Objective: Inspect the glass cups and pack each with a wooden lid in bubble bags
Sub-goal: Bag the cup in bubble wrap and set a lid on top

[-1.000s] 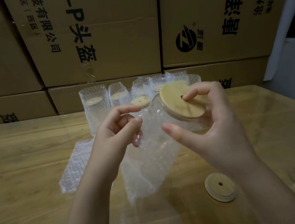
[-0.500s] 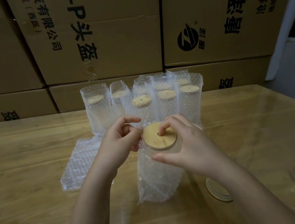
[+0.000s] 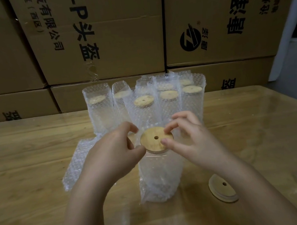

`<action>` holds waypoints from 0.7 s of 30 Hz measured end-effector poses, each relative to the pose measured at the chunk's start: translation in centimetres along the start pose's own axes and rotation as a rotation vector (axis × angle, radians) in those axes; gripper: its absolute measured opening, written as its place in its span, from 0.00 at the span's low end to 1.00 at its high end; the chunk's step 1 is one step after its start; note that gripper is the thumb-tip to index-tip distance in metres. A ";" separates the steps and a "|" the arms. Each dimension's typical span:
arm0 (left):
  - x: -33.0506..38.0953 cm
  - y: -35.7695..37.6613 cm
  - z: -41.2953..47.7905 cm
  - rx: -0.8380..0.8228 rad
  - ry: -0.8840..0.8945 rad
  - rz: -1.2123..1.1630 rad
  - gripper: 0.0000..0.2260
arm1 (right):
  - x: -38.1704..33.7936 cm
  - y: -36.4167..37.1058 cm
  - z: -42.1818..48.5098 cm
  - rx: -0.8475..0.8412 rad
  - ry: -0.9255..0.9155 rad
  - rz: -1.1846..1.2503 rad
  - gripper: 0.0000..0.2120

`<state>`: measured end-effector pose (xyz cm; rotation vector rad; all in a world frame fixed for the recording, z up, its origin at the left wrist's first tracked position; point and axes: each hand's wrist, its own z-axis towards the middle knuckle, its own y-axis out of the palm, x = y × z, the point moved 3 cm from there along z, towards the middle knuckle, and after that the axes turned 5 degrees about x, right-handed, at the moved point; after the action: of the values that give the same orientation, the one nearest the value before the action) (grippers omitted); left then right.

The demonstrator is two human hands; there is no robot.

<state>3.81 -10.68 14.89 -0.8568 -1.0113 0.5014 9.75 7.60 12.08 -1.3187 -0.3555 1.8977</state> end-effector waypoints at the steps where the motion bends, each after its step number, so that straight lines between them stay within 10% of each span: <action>1: 0.1 -0.1 -0.1 0.005 0.005 -0.006 0.16 | 0.2 -0.1 0.0 0.015 0.013 0.005 0.21; 16: -0.6 -2.4 -0.1 0.270 0.015 -0.335 0.14 | -1.2 -2.4 -0.2 0.181 -0.037 0.189 0.26; 21: -1.0 -2.0 0.2 0.286 0.045 -0.147 0.12 | -1.0 -2.5 -0.2 0.112 -0.045 0.020 0.13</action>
<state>3.17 -12.52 16.05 -0.5331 -0.9270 0.4852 11.18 8.52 14.20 -1.2112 -0.2564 1.9378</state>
